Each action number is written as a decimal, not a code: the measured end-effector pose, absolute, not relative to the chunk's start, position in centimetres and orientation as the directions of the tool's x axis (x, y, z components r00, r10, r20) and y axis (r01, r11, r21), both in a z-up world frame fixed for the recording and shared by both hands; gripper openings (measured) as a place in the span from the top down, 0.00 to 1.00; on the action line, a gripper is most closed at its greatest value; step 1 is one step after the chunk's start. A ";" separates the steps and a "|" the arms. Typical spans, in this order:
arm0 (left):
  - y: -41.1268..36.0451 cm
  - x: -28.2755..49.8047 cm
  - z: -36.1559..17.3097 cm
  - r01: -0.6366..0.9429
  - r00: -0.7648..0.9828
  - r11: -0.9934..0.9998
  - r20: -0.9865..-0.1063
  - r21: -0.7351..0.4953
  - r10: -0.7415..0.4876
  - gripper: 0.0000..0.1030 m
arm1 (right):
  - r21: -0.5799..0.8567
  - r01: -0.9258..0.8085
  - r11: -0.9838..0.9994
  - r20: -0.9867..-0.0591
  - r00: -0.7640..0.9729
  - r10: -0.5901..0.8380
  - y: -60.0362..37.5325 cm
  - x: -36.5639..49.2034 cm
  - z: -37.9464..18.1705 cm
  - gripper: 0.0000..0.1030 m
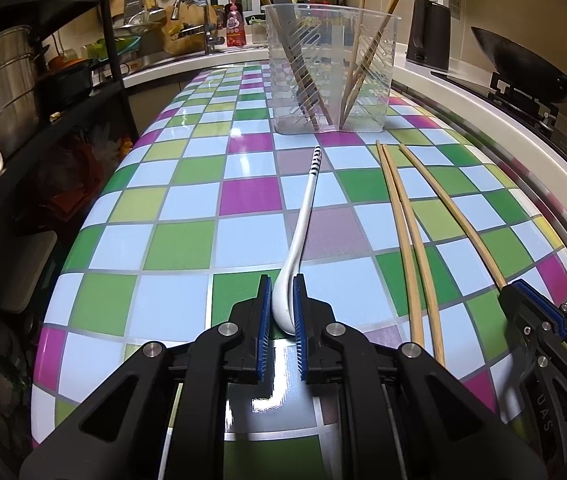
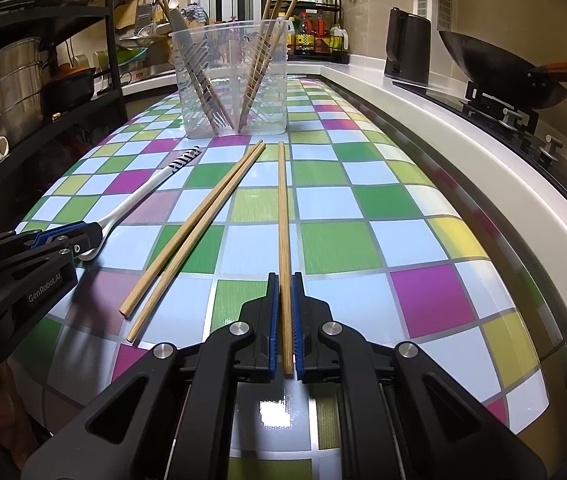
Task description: Organize utensils
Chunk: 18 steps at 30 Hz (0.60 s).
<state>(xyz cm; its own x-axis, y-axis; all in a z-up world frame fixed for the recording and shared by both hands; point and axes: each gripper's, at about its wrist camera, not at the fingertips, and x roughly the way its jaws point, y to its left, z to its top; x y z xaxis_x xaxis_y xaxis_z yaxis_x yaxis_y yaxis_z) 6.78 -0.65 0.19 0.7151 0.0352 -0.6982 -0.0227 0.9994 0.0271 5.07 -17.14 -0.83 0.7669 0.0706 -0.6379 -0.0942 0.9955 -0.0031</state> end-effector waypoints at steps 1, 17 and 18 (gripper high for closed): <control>-0.7 6.8 0.2 -0.022 0.715 0.999 -0.698 0.029 0.036 0.90 | -0.004 -0.094 0.996 -0.637 0.767 0.070 -17.1 5.1 -0.8 0.93; -1.2 6.9 0.2 -0.010 0.720 0.998 -0.692 0.055 0.045 0.90 | -0.027 -0.102 0.994 -0.637 0.769 0.062 -17.0 5.0 -0.8 0.95; -1.2 6.9 0.2 -0.009 0.721 0.998 -0.692 0.055 0.045 0.90 | -0.026 -0.102 0.994 -0.637 0.768 0.062 -17.0 5.0 -0.8 0.95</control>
<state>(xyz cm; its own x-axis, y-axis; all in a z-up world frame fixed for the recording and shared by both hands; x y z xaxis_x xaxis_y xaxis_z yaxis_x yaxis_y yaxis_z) 6.88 -1.21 0.23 0.7206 0.0447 -0.6919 -0.0092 0.9984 0.0549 5.02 -17.03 -0.79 0.7684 0.0617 -0.6370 -0.1017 0.9945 -0.0263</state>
